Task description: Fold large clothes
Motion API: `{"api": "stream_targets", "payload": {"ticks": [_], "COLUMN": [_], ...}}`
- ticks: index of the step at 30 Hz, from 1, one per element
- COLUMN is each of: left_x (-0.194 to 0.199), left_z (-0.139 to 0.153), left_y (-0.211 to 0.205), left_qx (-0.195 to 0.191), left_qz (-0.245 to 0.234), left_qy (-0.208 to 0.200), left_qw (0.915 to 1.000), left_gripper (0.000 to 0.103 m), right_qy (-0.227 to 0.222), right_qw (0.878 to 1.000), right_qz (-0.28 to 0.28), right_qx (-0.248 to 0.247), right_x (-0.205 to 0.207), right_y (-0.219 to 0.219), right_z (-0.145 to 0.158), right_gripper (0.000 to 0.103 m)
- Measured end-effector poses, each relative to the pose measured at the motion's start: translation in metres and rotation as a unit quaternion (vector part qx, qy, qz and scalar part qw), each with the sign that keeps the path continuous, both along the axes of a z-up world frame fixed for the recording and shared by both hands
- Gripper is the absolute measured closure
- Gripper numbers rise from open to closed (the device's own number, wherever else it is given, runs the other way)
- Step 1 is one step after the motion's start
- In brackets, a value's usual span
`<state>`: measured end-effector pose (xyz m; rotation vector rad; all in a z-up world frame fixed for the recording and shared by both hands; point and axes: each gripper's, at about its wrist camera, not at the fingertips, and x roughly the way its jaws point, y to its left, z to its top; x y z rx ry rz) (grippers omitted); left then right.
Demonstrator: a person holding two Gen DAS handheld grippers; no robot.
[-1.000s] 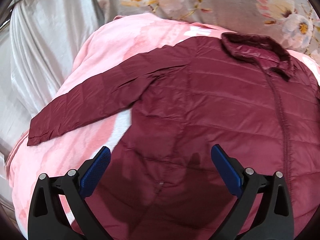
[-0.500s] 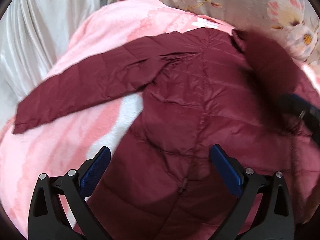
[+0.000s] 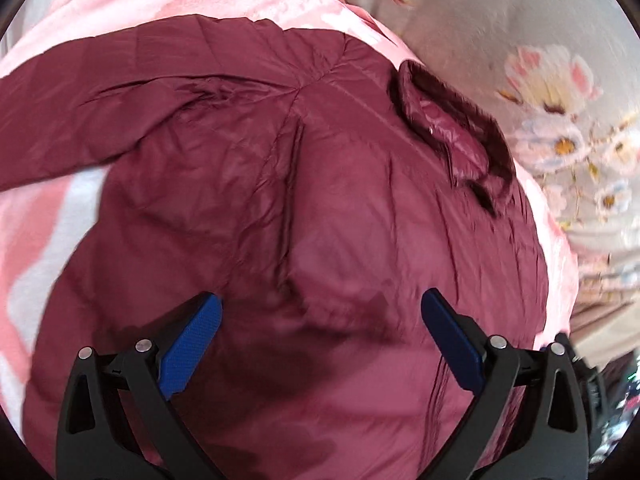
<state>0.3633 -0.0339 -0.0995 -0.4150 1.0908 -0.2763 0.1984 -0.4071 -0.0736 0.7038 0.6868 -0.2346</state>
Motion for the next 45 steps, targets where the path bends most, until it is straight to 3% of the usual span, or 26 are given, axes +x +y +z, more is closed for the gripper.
{"api": "stream_targets", "payload": {"ticks": [2,4,7,9,10,11,14,15,16,18,20,21,28,32,33,34,36,38,41,45], "left_x": [0.007,0.016,0.023,0.025,0.026,0.027,0.026,0.026,0.027,0.033,0.034,0.029,0.018,0.018,0.014,0.01,-0.002,-0.011,-0.011,0.006], "left_z": [0.001,0.002,0.015,0.032,0.04,0.049,0.063,0.057,0.049,0.015,-0.008,-0.012,-0.013,-0.012,-0.009,-0.005,0.008,0.03,0.059,0.049], "left_y": [-0.01,-0.016,-0.022,-0.023,-0.024,-0.023,-0.02,-0.019,-0.02,-0.022,-0.025,-0.027,-0.038,-0.039,-0.034,-0.031,-0.023,-0.024,-0.049,-0.094], "left_qx": [0.011,0.029,0.053,0.077,0.083,0.086,0.109,0.121,0.128,0.152,0.165,0.176,0.216,0.226,0.226,0.231,0.238,0.238,0.212,0.212], "left_qz": [-0.001,-0.014,-0.018,-0.014,-0.012,-0.01,0.003,0.002,-0.001,-0.007,-0.01,-0.01,-0.014,-0.018,-0.02,-0.022,-0.03,-0.037,-0.051,-0.074], "left_qy": [-0.006,-0.011,-0.04,-0.079,-0.096,-0.112,-0.143,-0.141,-0.133,-0.094,-0.08,-0.097,-0.125,-0.131,-0.131,-0.131,-0.142,-0.168,-0.185,-0.162], "left_qw": [0.9999,0.9994,0.9976,0.9938,0.9919,0.9899,0.9837,0.9826,0.9829,0.9838,0.9829,0.9795,0.9681,0.9651,0.9651,0.9637,0.9603,0.956,0.9582,0.9611], "left_gripper": [0.041,0.088,0.099,0.1,0.1,0.1,0.1,0.1,0.1,0.1,0.1,0.1,0.099,0.097,0.089,0.074,0.054,0.053,0.053,0.052], "right_qy": [0.0,0.004,0.002,0.001,-0.005,-0.03,-0.103,-0.102,-0.064,0.005,0.059,0.068,0.097,0.098,0.102,0.104,0.091,0.073,0.051,0.064], "right_qw": [0.999,0.996,0.993,0.992,0.992,0.993,0.993,0.994,0.995,0.994,0.993,0.994,0.987,0.989,0.99,0.989,0.988,0.984,0.98,0.977], "right_qz": [-0.033,-0.051,-0.064,-0.069,-0.069,-0.063,-0.049,-0.045,-0.045,-0.039,-0.03,-0.03,-0.025,-0.017,-0.02,-0.027,-0.027,-0.015,0.033,0.097], "right_qx": [0.04,0.066,0.098,0.106,0.104,0.099,0.032,-0.01,-0.064,-0.105,-0.093,-0.082,-0.127,-0.108,-0.1,-0.098,-0.121,-0.162,-0.189,-0.179], "right_x": [-0.002,0.005,0.022,0.035,0.04,0.04,0.026,0.026,0.034,0.049,0.06,0.061,0.07,0.059,0.049,0.036,0.02,0.016,0.038,0.084], "right_y": [-0.032,-0.052,-0.071,-0.078,-0.08,-0.078,-0.062,-0.051,-0.04,-0.033,-0.033,-0.035,-0.03,-0.032,-0.03,-0.027,-0.016,0.004,0.045,0.1], "right_z": [-0.014,-0.026,-0.042,-0.045,-0.04,-0.029,0.012,0.02,0.019,0.001,-0.024,-0.032,-0.037,-0.035,-0.029,-0.022,-0.004,0.016,0.036,0.017], "right_gripper": [0.045,0.049,0.059,0.072,0.097,0.101,0.101,0.101,0.101,0.102,0.101,0.101,0.101,0.095,0.09,0.081,0.078,0.078,0.08,0.086]}}
